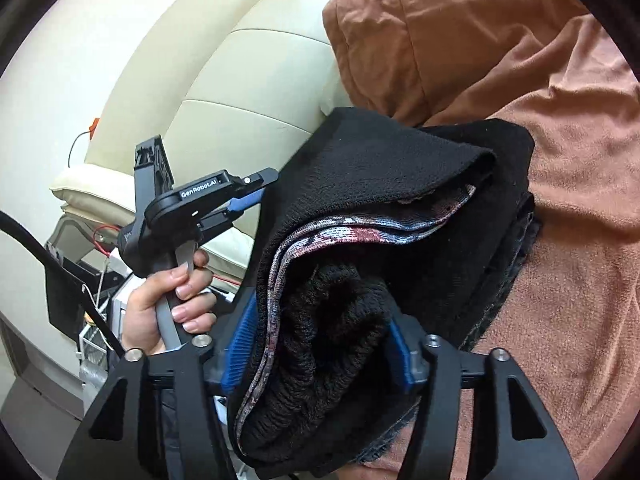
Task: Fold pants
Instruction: 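Lift the folded shorts with both tools and carry them toward the headboard, then lower the folded shorts onto the bed corner and open both tools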
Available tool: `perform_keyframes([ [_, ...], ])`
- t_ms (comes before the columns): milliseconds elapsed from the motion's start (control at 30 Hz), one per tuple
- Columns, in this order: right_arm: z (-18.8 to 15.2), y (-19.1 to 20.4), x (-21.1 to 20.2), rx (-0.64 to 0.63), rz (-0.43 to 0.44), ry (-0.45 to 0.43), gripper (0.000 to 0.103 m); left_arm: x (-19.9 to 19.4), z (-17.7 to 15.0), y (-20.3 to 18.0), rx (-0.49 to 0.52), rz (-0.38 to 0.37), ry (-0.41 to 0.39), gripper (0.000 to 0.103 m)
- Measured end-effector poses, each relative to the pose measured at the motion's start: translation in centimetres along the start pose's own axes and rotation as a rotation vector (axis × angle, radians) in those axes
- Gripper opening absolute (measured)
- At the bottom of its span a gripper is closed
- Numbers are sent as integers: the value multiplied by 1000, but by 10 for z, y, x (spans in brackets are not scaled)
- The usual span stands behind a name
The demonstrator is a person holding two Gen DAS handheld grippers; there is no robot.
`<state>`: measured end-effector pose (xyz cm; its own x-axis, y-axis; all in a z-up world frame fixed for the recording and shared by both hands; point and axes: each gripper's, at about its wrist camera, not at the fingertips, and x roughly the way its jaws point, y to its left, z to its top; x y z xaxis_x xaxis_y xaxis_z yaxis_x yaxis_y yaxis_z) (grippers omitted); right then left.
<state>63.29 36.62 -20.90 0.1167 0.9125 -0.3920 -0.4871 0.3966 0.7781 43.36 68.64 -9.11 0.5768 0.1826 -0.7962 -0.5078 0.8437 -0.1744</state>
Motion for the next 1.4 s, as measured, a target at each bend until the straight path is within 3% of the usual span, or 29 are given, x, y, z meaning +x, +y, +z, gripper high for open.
perform_keyframes([
  [200,26,-7,21,59,57,17,66,-14,-14,17,-15,-8,12,39],
  [300,45,-14,12,70,52,-16,66,-17,-25,22,-21,-1,32,39],
  [433,70,-17,-27,46,31,-127,66,-25,-36,26,-22,-9,39,39],
  [533,83,1,-65,-27,-58,-237,66,-34,-39,27,-19,-13,32,39],
  [600,83,13,-80,-80,-102,-255,66,-42,-42,26,-8,-12,23,39],
  [733,69,41,-92,-191,-171,-227,66,-54,-44,25,4,-8,11,39],
  [833,59,64,-82,-277,-183,-145,64,-58,-47,25,-5,-9,4,39],
  [967,36,98,-57,-425,-217,-50,38,-58,-55,22,23,-19,10,39],
  [1000,32,103,-51,-456,-236,-36,36,-56,-58,21,35,-15,15,39],
  [1167,25,98,-21,-521,-317,16,34,-44,-72,29,47,27,52,39],
  [1233,26,92,-8,-533,-352,42,25,-33,-77,37,35,100,99,39],
  [1267,24,88,-3,-539,-374,54,21,-29,-80,43,17,105,113,39],
  [1400,18,77,8,-558,-427,87,20,-24,-92,58,-26,82,136,39],
])
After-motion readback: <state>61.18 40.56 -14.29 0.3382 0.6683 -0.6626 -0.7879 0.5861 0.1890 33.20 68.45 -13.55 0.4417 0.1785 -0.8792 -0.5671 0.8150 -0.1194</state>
